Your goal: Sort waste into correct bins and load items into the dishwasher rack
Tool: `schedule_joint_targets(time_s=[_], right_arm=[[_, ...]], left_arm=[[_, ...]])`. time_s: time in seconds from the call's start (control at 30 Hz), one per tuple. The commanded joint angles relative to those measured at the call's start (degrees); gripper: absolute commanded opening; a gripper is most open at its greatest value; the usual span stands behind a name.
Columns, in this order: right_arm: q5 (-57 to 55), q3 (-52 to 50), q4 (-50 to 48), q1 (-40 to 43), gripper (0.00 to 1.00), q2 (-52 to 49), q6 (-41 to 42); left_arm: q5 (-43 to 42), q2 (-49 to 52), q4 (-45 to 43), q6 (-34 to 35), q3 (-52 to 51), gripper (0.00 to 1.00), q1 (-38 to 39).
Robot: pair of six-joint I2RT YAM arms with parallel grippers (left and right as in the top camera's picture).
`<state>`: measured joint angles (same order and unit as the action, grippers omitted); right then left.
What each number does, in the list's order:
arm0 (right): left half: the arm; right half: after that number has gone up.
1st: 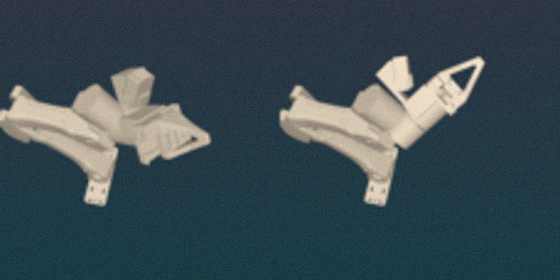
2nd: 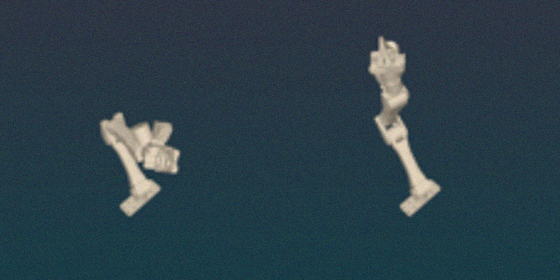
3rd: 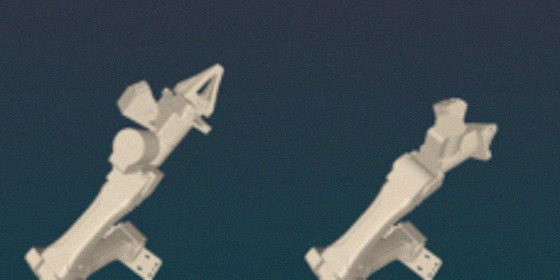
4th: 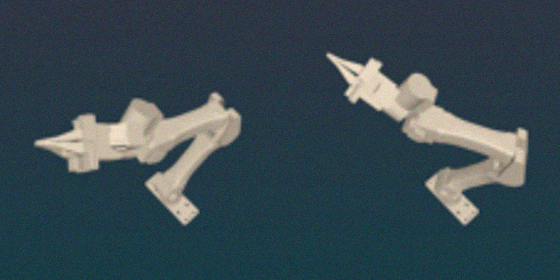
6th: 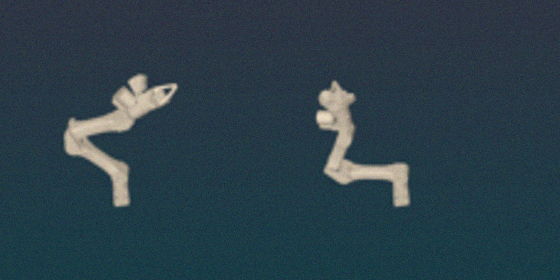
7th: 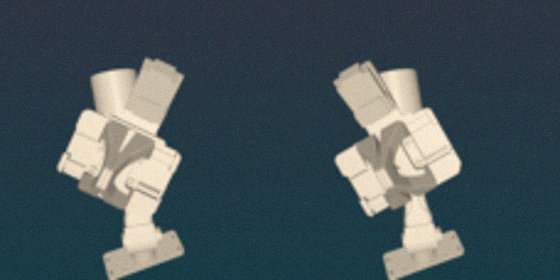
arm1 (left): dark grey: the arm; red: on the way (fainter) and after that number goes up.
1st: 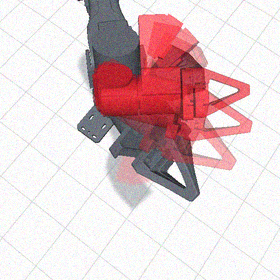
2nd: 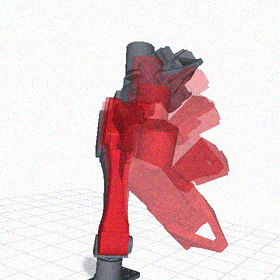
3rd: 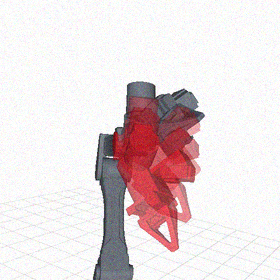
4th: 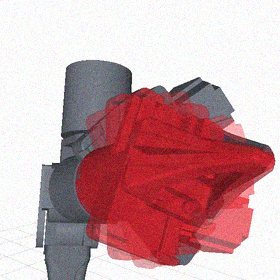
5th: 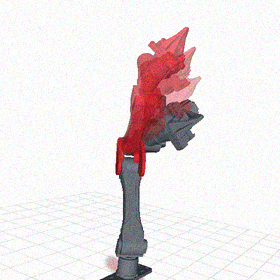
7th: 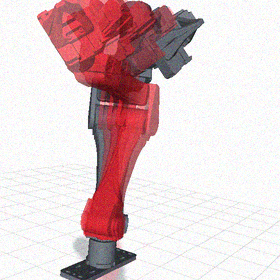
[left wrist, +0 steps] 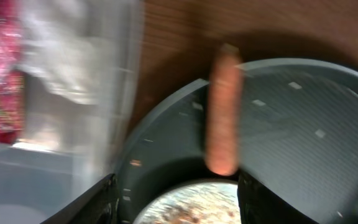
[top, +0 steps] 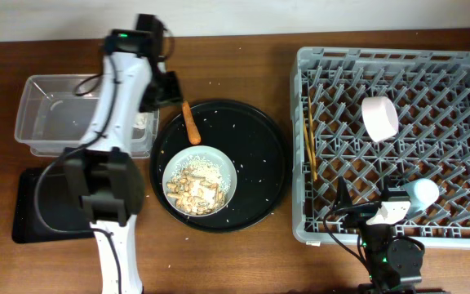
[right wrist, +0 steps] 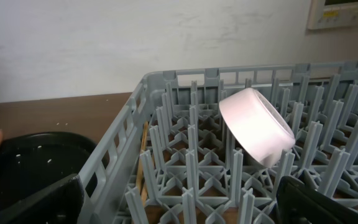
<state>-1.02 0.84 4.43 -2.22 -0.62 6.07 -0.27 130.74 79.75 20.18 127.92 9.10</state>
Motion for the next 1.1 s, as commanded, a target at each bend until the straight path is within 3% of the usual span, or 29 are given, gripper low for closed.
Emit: schedule_joint_targets(time_s=[0.0,0.13,0.23,0.27,0.33,0.37,0.43,0.47,0.5,0.63,0.73,0.87,0.97,1.07], right_arm=[[0.3,-0.5,0.1,0.4,0.98,0.4,0.2],[0.3,-0.5,0.0,0.4,0.98,0.4,0.2],[0.3,-0.5,0.1,0.4,0.98,0.4,0.2],[0.3,-0.5,0.1,0.4,0.98,0.4,0.2],[0.3,-0.5,0.1,0.4,0.98,0.4,0.2],[0.3,-0.5,0.0,0.4,0.98,0.4,0.2],[0.3,-0.5,0.1,0.4,0.98,0.4,0.2],[0.3,-0.5,0.1,0.4,0.98,0.4,0.2],[0.3,-0.5,0.0,0.4,0.98,0.4,0.2],[0.3,-0.5,0.1,0.4,0.98,0.4,0.2],[0.3,-0.5,0.1,0.4,0.98,0.4,0.2],[0.3,-0.5,0.1,0.4,0.98,0.4,0.2],[0.3,-0.5,0.1,0.4,0.98,0.4,0.2],[0.3,-0.5,0.1,0.4,0.98,0.4,0.2]], left_arm=[[7.7,-1.1,-8.5,-0.2,-8.9,0.38,7.4],[8.9,-1.1,-19.2,3.4,-18.7,0.39,8.1],[8.7,-1.1,-23.0,3.4,-23.8,0.48,8.1],[8.7,-1.1,-23.6,3.7,-25.0,0.58,8.1],[8.7,-1.1,-25.3,3.8,-27.2,0.61,8.1],[8.7,-1.1,-26.2,3.8,-28.1,0.55,8.1],[8.4,-1.1,-27.3,3.8,-28.5,0.3,8.2],[8.2,-1.2,-27.9,3.8,-28.0,0.23,8.2],[8.0,-1.3,-27.6,3.8,-26.5,0.24,8.0],[8.7,-7.2,-23.0,3.8,-17.7,0.24,6.7],[8.7,-17.0,-13.7,6.2,-14.4,0.24,3.9],[13.8,-26.1,14.0,21.4,-14.9,0.23,-2.6],[17.8,-29.8,16.7,28.2,-26.7,0.23,-5.7],[18.9,-34.4,9.9,33.1,-43.8,0.23,-9.6]])
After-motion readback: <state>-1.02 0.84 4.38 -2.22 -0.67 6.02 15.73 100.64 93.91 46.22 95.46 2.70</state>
